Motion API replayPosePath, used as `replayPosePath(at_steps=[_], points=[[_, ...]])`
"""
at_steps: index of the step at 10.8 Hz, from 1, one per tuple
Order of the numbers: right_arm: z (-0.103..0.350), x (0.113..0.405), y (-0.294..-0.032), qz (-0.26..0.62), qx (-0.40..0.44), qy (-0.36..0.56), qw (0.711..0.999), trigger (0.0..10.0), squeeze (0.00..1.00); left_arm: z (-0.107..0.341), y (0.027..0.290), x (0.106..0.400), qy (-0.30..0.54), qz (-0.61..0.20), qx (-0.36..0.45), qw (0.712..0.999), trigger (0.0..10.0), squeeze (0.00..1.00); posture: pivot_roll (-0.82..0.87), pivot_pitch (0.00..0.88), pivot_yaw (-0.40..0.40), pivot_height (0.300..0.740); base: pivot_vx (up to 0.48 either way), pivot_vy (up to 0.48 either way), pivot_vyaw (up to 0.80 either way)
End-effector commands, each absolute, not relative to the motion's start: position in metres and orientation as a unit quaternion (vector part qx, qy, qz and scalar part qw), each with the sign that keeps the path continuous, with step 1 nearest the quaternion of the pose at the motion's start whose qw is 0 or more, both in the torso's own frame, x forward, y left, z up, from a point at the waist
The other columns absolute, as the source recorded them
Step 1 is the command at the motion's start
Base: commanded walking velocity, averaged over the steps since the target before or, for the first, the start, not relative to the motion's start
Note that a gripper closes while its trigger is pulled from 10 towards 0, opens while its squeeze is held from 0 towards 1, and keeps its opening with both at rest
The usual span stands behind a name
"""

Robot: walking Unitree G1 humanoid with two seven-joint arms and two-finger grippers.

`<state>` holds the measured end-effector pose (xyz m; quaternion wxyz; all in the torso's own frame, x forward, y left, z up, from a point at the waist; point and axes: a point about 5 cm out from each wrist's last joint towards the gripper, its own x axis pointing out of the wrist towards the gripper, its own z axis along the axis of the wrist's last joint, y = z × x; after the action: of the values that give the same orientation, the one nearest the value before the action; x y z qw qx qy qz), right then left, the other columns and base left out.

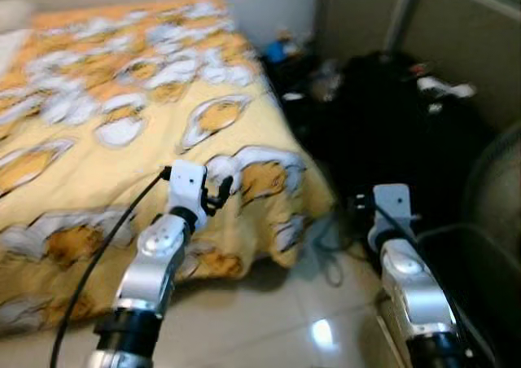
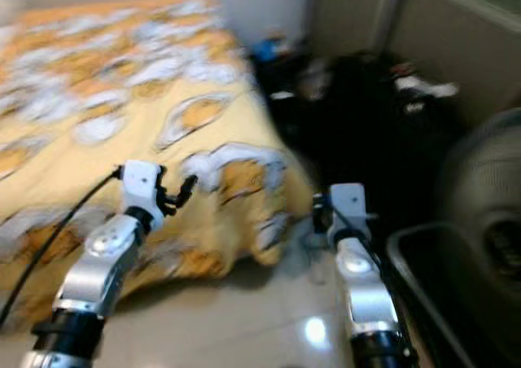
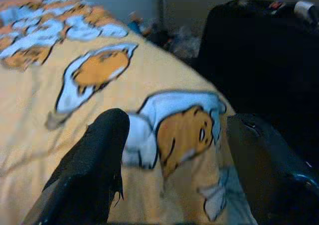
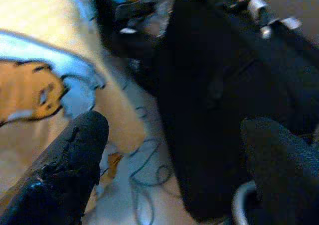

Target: Clean up the room

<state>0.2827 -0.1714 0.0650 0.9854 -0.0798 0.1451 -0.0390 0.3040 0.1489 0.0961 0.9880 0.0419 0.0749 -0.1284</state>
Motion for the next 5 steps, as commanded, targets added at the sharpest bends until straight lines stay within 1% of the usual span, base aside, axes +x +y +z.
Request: replayPosePath(at_steps=[1,3,5], points=[[0.068,0.285,-0.163,-0.027,-0.074,0.14,0.987,10.0,0.0,0.098,0.158,0.305,0.073,-0.115,0.045,0.99,10.0,0.0,-0.1,0.0,0.043,0.74,0.39,0.0,-0.78],[0.07,0.287,-0.163,-0.026,-0.077,0.136,0.987,10.0,0.0,0.099,0.158,0.306,0.073,-0.115,0.046,0.99,10.0,0.0,-0.1,0.0,0.044,0.74,0.394,0.0,-0.78],[0.081,0.292,-0.159,-0.009,-0.086,0.106,0.991,10.0,0.0,0.1,0.159,0.307,0.071,-0.111,0.047,0.99,10.0,0.0,-0.1,0.0,0.044,0.74,0.394,0.0,0.0]])
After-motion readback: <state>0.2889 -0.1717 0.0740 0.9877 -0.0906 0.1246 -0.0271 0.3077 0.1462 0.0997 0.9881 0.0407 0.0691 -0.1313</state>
